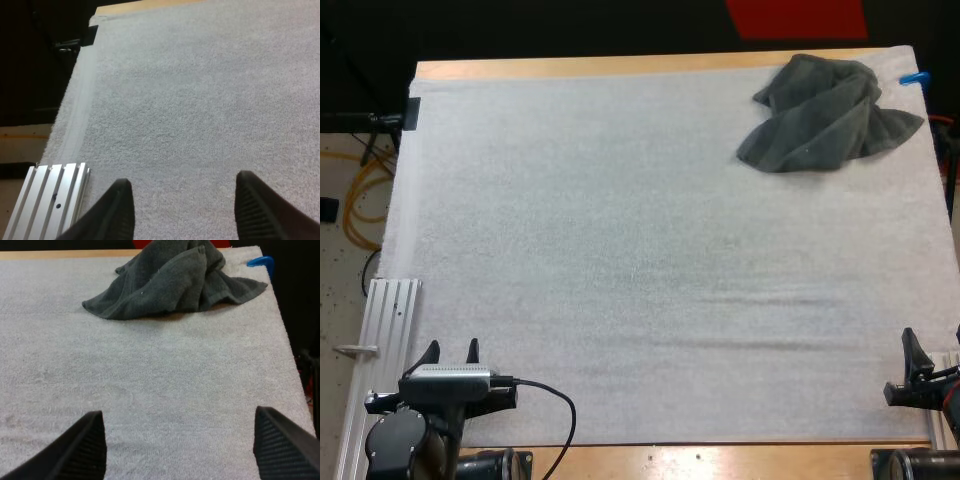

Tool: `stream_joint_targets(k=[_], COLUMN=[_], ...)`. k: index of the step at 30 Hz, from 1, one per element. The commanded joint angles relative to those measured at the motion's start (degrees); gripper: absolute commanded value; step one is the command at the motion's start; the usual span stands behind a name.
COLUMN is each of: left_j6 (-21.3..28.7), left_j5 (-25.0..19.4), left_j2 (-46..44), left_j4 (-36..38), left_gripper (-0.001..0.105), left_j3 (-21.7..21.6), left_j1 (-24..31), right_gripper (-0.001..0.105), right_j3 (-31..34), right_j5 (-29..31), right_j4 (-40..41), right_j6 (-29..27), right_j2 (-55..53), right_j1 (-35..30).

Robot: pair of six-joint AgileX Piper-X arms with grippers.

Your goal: Pick towel from pile fold and stack

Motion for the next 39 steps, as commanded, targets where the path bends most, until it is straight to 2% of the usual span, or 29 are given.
stream_joint_targets(k=[1, 8, 14, 18, 22, 26, 29, 31, 39], left_j6=[-0.6, 0.0, 2.8, 2.9, 2.9, 2.9, 2.9, 2.9, 2.9], left_j5=[0.3, 1.1, 5.9, 7.1, 10.5, 12.8, 16.9, 18.1, 25.0], left_j2=[-8.0, -8.0, -8.0, -7.5, -5.0, 0.5, 5.6, 9.1, 23.8], left_j4=[-0.7, -0.7, -1.0, -2.5, -5.1, -7.7, -8.9, -9.3, -9.4], left_gripper=[0.044, 0.044, 0.044, 0.044, 0.044, 0.044, 0.044, 0.044, 0.044], left_j3=[-0.1, -0.1, -0.1, -0.3, -2.2, -6.4, -9.7, -11.4, -19.2], left_j1=[-0.2, -0.2, -0.2, -0.2, -0.2, -0.2, -0.9, -2.2, -12.1], right_gripper=[0.062, 0.062, 0.062, 0.062, 0.062, 0.062, 0.062, 0.062, 0.062], right_j3=[-0.2, -0.2, -0.3, -1.5, -4.6, -8.6, -11.6, -13.3, -19.4], right_j5=[-0.4, -0.4, 0.6, 2.7, 3.4, 3.2, 0.6, -2.0, -13.5], right_j4=[0.0, 0.0, 0.0, 0.1, 0.1, 0.1, 0.1, 0.1, 0.1], right_j6=[-0.4, -0.4, -0.4, -0.4, -0.4, -0.4, -0.4, -0.4, 0.1], right_j2=[-2.2, -2.2, -2.2, -1.6, 1.5, 7.0, 11.4, 13.8, 24.6], right_j1=[-0.1, -0.1, -0.1, -0.1, -0.1, -0.1, -0.1, -0.1, -0.1])
